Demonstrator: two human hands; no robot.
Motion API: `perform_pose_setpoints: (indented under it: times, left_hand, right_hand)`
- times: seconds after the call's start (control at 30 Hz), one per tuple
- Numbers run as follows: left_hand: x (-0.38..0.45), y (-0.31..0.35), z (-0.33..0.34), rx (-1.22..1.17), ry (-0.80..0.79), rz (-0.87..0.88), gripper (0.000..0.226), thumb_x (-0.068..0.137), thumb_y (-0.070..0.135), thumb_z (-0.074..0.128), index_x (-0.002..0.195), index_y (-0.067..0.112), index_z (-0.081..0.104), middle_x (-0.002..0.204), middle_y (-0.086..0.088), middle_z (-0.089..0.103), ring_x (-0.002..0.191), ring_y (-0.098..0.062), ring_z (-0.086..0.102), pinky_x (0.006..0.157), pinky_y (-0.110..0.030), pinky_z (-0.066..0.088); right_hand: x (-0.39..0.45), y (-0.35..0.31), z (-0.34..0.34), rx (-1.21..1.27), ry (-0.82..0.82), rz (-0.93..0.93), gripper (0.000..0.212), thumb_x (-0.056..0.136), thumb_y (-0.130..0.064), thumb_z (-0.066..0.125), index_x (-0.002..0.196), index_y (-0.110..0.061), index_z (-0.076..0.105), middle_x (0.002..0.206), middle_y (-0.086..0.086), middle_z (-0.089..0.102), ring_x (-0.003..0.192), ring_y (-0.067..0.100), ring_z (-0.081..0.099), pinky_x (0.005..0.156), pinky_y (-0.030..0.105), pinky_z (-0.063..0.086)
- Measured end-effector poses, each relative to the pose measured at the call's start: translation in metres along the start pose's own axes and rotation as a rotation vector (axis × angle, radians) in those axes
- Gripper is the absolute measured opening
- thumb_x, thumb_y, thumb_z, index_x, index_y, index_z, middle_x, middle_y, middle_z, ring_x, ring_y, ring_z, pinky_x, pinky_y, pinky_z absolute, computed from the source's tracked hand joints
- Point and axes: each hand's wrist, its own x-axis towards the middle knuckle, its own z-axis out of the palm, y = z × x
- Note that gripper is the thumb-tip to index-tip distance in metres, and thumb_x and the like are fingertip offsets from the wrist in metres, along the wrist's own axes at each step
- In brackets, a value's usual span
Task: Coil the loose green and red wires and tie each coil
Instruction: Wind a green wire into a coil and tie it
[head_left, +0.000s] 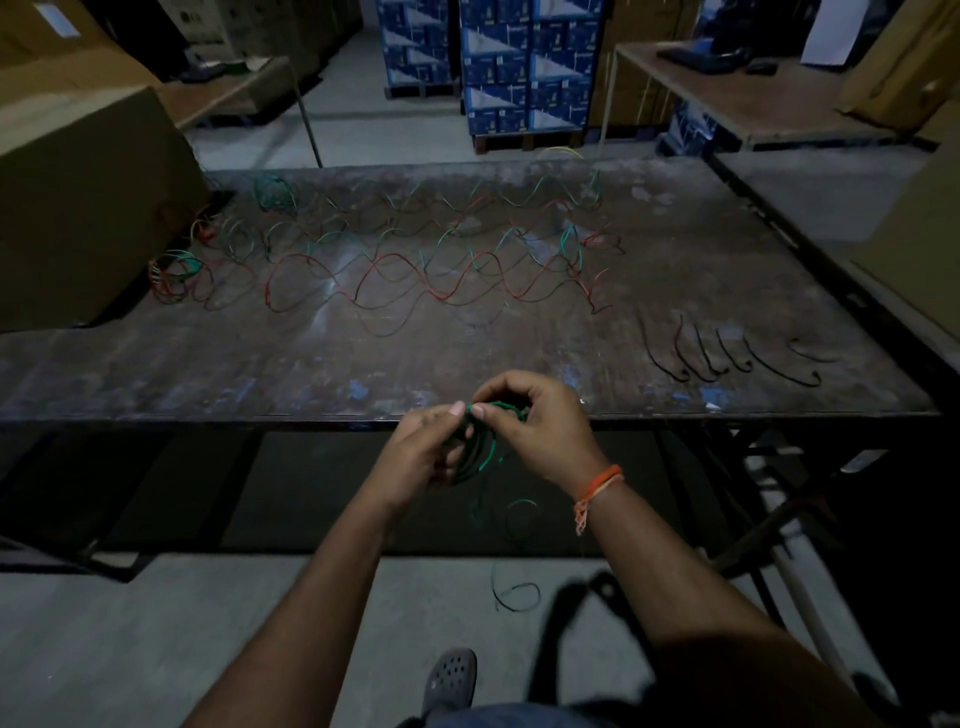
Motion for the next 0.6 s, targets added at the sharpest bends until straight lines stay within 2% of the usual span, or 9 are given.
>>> perform_pose_setpoints:
  times: [0.07, 0.17, 0.23, 0.3, 0.37, 0.47, 0.6]
  left_hand:
    - [0.003, 0.009, 0.002, -0.022, -0.045, 0.009, 0.028, 0.098, 0.031, 0.054, 0.078, 0.013, 0.048, 0.052, 0.001, 0.03, 0.041, -0.006, 0.02, 0.039, -0.013, 0.02]
    - [0.013, 0.024, 0.005, -0.139, -0.007, 0.021, 0.027, 0.103, 0.028, 0.044, 0.078, 0.016, 0.047, 0.052, 0.005, 0.025, 0.042, -0.005, 0.015, 0.038, -0.012, 0.015]
    - [0.021, 0.031, 0.006, -0.26, 0.007, 0.015, 0.029, 0.105, 0.029, 0.039, 0.079, 0.018, 0.047, 0.051, 0.008, 0.025, 0.04, -0.004, 0.016, 0.038, -0.012, 0.014]
    - [0.03, 0.036, 0.006, -0.388, -0.021, -0.01, 0.032, 0.105, 0.032, 0.035, 0.079, 0.018, 0.046, 0.048, 0.011, 0.025, 0.037, -0.002, 0.018, 0.037, -0.014, 0.013]
    - [0.04, 0.04, 0.003, -0.499, -0.08, -0.038, 0.032, 0.104, 0.034, 0.034, 0.078, 0.018, 0.045, 0.045, 0.012, 0.025, 0.034, 0.0, 0.02, 0.035, -0.017, 0.014]
    - [0.054, 0.048, -0.004, -0.595, -0.202, -0.074, 0.028, 0.099, 0.034, 0.037, 0.077, 0.018, 0.046, 0.044, 0.013, 0.027, 0.033, 0.0, 0.021, 0.035, -0.017, 0.016]
    - [0.072, 0.066, -0.028, -0.597, -0.385, -0.131, 0.036, 0.101, 0.034, 0.034, 0.077, 0.015, 0.052, 0.048, 0.01, 0.016, 0.039, -0.007, 0.011, 0.041, -0.021, 0.018]
  right_hand:
    - [0.007, -0.003, -0.003, 0.001, 0.033, -0.031, 0.005, 0.085, -0.013, 0.076, 0.089, -0.015, 0.074, 0.087, -0.005, 0.072, 0.086, 0.011, 0.069, 0.081, 0.031, 0.057]
    - [0.02, -0.007, -0.007, -0.043, 0.077, -0.034, 0.015, 0.089, -0.029, 0.067, 0.099, -0.02, 0.072, 0.098, -0.005, 0.067, 0.093, 0.012, 0.064, 0.086, 0.032, 0.055]
    - [0.026, -0.01, -0.006, -0.033, 0.014, 0.053, 0.028, 0.093, -0.044, 0.057, 0.109, -0.024, 0.069, 0.106, -0.002, 0.066, 0.097, 0.014, 0.064, 0.089, 0.035, 0.055]
    - [0.031, -0.013, -0.002, -0.025, -0.069, 0.11, 0.035, 0.097, -0.053, 0.048, 0.11, -0.026, 0.067, 0.101, 0.0, 0.07, 0.094, 0.018, 0.067, 0.085, 0.042, 0.055]
    - [0.036, -0.014, 0.003, -0.069, -0.064, 0.078, 0.032, 0.103, -0.046, 0.046, 0.106, -0.021, 0.066, 0.09, -0.002, 0.071, 0.085, 0.014, 0.067, 0.078, 0.039, 0.052]
    - [0.048, -0.018, 0.006, -0.116, 0.026, 0.028, 0.025, 0.108, -0.03, 0.046, 0.087, -0.02, 0.057, 0.071, -0.006, 0.058, 0.065, 0.002, 0.053, 0.065, 0.034, 0.043]
    - [0.073, -0.025, 0.008, -0.146, 0.0, -0.019, 0.033, 0.109, -0.03, 0.043, 0.078, -0.023, 0.051, 0.068, -0.008, 0.053, 0.064, 0.007, 0.05, 0.062, 0.032, 0.04]
